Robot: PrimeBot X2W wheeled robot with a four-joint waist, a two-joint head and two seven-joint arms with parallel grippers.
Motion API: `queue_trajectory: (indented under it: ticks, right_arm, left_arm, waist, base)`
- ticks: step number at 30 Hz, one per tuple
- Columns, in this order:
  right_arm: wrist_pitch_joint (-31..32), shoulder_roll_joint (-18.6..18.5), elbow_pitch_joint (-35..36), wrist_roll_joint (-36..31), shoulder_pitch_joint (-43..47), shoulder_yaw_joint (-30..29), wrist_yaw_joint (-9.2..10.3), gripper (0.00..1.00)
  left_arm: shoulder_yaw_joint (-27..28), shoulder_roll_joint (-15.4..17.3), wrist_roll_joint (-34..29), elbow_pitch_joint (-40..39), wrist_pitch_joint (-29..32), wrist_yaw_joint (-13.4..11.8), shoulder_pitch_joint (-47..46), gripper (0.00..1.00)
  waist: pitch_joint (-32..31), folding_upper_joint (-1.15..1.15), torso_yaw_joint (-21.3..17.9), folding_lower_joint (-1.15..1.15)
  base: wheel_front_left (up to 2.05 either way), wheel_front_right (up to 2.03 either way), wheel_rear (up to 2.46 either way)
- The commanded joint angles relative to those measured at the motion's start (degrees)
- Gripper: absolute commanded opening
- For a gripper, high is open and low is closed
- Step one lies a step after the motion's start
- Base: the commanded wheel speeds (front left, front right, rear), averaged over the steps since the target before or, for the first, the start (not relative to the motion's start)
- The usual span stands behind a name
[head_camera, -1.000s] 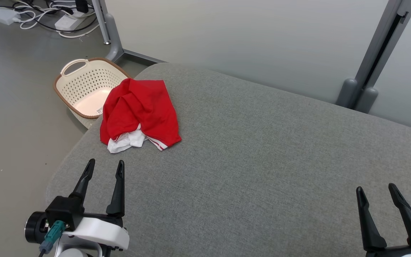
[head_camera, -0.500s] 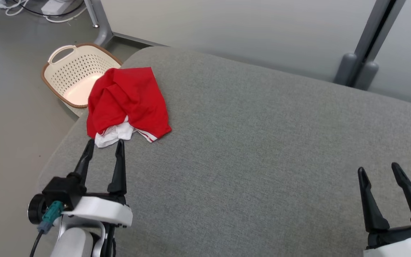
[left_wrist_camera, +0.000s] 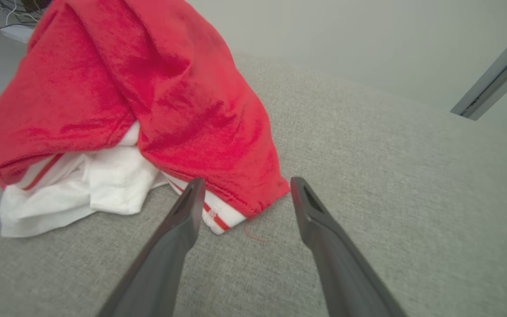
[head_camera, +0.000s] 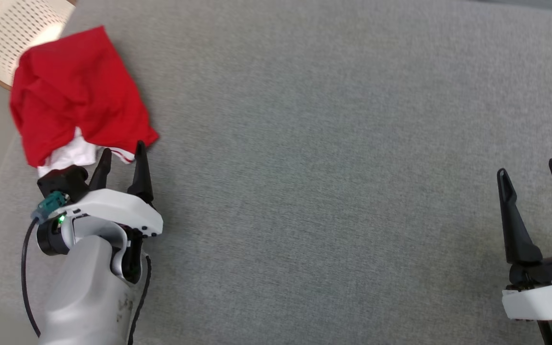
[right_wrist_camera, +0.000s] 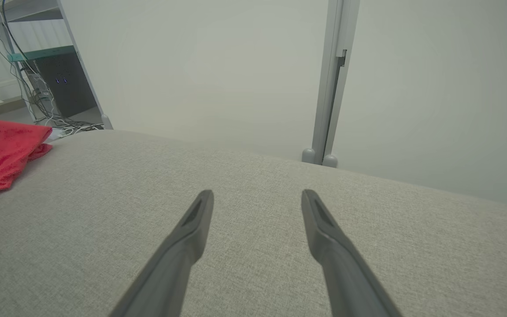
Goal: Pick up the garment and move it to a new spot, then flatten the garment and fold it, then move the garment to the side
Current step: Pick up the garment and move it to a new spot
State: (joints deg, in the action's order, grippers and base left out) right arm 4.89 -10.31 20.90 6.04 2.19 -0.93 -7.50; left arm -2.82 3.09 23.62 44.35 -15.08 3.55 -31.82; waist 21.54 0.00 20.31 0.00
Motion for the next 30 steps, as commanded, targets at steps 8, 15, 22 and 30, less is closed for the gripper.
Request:
queue_trajectory:
  ticks: [8, 15, 22, 30]
  right_arm:
    - [0.15, -0.9, 0.01, -0.24, -2.78, -0.25, 0.02, 1.0]
    - [0.3, -1.12, -0.51, 0.41, -3.11, -0.47, 0.02, 1.0]
    - [-1.16, 0.09, -1.87, 0.88, -1.02, -1.31, 0.02, 1.0]
    - [-3.16, 2.29, -4.39, 1.57, 2.78, -1.29, 0.02, 1.0]
  left_arm:
    - [5.04, 1.24, 2.87, 14.53, -0.01, 1.9, -9.6, 1.0]
    - [7.05, 1.67, 0.26, 12.58, -0.06, 2.67, -9.41, 0.0]
    - [10.86, 1.28, -6.48, -4.06, -0.1, 2.7, -2.96, 0.0]
    - [10.68, 0.68, -13.6, -23.57, -0.09, 2.98, 8.68, 0.0]
  waist:
    - [6.26, 0.0, -2.73, 0.0]
    - [5.23, 0.0, -1.71, 0.0]
    - [-0.48, 0.0, -0.56, 0.0]
    - [-10.44, 0.0, -0.2, 0.0]
  base:
    - [0.0, 0.0, 0.0]
    - [0.0, 0.0, 0.0]
    - [0.0, 0.0, 0.0]
    - [0.0, 0.0, 0.0]
